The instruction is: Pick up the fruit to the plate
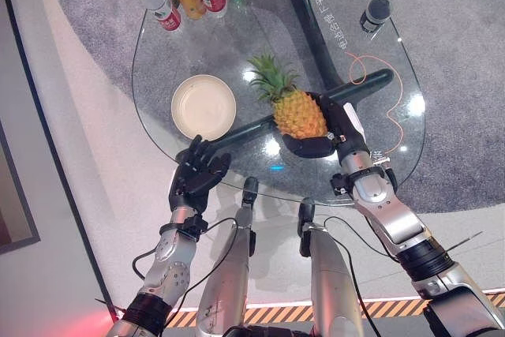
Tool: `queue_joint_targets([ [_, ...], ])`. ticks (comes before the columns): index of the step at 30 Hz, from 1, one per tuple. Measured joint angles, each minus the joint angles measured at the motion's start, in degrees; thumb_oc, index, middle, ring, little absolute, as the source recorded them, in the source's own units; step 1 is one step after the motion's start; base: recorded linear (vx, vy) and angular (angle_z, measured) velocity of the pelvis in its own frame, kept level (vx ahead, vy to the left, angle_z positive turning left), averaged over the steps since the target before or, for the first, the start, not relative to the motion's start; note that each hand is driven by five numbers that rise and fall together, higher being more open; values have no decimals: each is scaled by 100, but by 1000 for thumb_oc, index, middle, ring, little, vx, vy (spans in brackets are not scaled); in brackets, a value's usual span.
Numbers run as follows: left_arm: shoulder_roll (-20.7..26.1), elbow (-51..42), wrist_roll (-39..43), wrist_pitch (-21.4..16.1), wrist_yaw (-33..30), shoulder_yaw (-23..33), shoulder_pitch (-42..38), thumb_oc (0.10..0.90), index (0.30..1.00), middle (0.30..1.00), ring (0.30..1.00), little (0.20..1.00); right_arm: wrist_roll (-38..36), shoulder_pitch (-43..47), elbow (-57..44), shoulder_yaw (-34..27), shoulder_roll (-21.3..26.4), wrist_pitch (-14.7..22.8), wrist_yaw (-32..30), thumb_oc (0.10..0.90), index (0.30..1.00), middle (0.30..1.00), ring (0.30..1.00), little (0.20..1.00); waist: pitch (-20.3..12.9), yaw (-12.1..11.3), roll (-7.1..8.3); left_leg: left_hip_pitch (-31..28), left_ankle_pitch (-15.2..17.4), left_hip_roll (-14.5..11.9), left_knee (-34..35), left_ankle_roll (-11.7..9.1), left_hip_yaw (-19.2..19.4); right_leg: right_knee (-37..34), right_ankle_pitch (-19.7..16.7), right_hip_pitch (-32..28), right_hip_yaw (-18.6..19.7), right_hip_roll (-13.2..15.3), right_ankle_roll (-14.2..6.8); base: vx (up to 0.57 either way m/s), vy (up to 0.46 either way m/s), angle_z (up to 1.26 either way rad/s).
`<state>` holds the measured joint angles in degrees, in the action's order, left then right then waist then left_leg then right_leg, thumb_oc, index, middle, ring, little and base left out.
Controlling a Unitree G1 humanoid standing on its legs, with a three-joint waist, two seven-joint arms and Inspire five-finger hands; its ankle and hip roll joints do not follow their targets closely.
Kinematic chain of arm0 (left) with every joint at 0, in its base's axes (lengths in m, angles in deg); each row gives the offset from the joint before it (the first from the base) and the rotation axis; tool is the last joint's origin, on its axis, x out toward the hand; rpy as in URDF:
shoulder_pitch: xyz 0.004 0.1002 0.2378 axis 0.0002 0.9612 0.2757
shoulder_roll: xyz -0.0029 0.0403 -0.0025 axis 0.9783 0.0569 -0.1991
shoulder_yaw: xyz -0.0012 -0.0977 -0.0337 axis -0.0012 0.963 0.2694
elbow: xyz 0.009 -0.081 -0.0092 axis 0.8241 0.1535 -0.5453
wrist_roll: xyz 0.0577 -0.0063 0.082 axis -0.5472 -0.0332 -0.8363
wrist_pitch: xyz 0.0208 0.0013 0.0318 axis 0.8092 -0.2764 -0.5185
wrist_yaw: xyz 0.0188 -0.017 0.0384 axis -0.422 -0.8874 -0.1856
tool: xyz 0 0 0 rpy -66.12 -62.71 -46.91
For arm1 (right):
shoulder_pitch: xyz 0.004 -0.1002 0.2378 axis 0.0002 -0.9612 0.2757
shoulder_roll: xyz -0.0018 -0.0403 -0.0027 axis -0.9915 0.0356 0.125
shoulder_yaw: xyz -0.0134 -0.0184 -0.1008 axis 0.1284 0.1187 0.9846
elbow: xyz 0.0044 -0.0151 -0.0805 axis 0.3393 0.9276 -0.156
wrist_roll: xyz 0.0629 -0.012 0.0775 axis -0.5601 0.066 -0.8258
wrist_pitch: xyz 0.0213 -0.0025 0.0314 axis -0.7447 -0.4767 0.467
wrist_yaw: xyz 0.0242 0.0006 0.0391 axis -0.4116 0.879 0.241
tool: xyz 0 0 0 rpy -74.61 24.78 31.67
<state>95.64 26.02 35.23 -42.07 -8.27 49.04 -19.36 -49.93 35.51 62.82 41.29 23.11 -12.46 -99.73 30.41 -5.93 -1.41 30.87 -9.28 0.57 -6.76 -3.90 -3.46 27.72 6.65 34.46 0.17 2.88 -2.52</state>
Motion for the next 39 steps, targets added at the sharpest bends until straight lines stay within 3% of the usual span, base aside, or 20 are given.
queue_joint_targets([
  [14, 63, -676, 1123, 543, 768, -355, -320, 800, 900, 900, 900, 900, 128, 90, -323, 564, 172, 117, 408, 100, 300, 300, 300, 200, 16, 11, -30, 1, -7, -1, 62, -2, -3, -94, -11, -21, 0, -5, -15, -2, 1, 0],
  [21, 92, -723, 1553, 576, 797, -353, -380, 800, 900, 900, 900, 900, 348, 218, -328, 642, 173, 128, 497, 100, 300, 300, 300, 200, 16, 13, -30, -15, -39, 2, 74, 6, -25, -178, -17, -100, -21, -3, -34, -1, -2, 1],
  [32, 368, -893, 1600, 637, 813, -326, -366, 800, 900, 900, 900, 900, 523, 353, -443, 809, 314, 126, 599, 100, 300, 300, 300, 200, 16, -4, -29, -31, -20, 7, 96, -19, -123, -205, 19, -157, -126, 9, -67, 7, -1, 5],
  [39, 396, -902, 1602, 642, 813, -334, -307, 800, 900, 900, 900, 900, 797, 373, -723, 847, 593, 5, 1346, 100, 300, 300, 300, 200, 16, 5, -29, -20, -41, 26, 100, 5, -189, -197, 34, -196, -138, 8, -58, 17, -4, 4],
])
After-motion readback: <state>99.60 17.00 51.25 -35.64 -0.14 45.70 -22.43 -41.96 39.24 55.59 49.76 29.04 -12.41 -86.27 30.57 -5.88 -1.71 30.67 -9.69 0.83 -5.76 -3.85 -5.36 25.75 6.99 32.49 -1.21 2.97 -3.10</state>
